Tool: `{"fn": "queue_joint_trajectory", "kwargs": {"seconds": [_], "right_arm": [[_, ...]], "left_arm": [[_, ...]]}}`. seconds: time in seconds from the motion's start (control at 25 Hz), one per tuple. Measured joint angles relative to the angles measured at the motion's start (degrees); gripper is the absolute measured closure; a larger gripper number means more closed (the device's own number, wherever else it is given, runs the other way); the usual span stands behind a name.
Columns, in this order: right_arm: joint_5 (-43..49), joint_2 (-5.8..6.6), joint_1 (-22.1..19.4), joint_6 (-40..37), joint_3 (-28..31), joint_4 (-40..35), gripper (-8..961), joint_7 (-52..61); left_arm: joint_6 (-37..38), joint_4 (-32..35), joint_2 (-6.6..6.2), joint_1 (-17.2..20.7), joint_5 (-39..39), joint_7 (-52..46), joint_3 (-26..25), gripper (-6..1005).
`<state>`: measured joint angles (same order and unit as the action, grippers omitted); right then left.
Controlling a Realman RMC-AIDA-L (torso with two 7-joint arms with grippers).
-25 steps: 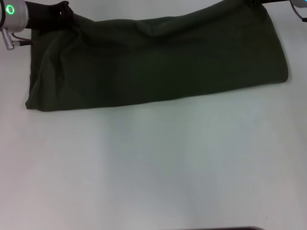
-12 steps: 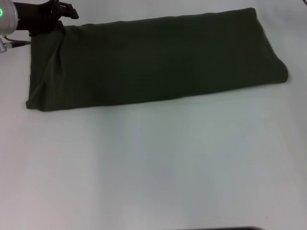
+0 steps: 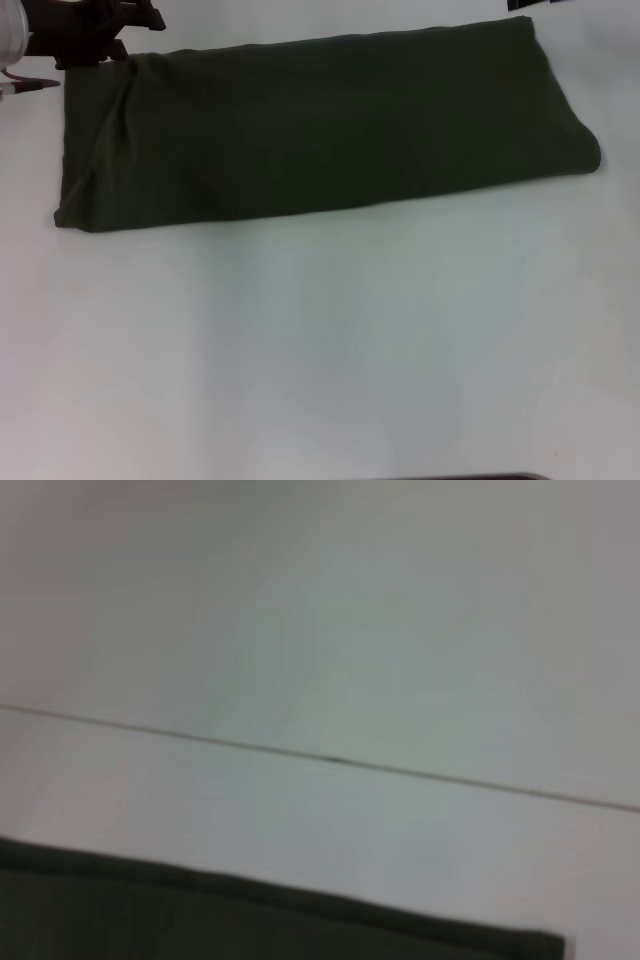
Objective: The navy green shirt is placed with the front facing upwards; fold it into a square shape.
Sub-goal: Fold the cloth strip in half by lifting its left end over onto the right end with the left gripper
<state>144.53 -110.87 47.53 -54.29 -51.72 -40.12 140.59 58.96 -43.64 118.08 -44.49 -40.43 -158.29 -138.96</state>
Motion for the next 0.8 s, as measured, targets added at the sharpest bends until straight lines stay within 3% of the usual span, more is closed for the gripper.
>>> {"fn": "queue_joint_trajectory", "kwargs": {"seconds": [0.12,0.24,0.36,0.56,0.68,0.8], "right_arm": [[-0.3,0.17,-0.7,-3.9,0.8,-1.6,148,-0.4],[-5.6,-0.84,-3.9,-11.0,4.3,-7.1,22,-3.1],[-16.1,-1.76,-9.0,-18.9,8.6,-11.7,24,-8.3],[-31.1,-2.04,-17.0,-27.1,11.2,-12.6,28,-17.6],[-34.2,-2.96,-21.4,-29.0,11.8,-12.1,31,-24.5],[-34.6,-4.60,-25.5,-29.5,12.2,-12.0,34,-29.8]], "left_arm": [[1.9,-1.4,0.07,0.5,-0.1,0.4,0.0,338],[4.8,-4.4,0.29,2.4,-1.9,1.5,0.0,338],[8.8,-8.1,0.49,5.5,-6.2,3.4,0.0,338],[14.6,-11.8,0.51,11.4,-14.6,7.0,0.0,339],[16.5,-12.1,0.62,14.7,-18.8,11.0,0.0,339],[17.3,-11.7,1.78,18.3,-22.2,17.5,0.0,339]]}}
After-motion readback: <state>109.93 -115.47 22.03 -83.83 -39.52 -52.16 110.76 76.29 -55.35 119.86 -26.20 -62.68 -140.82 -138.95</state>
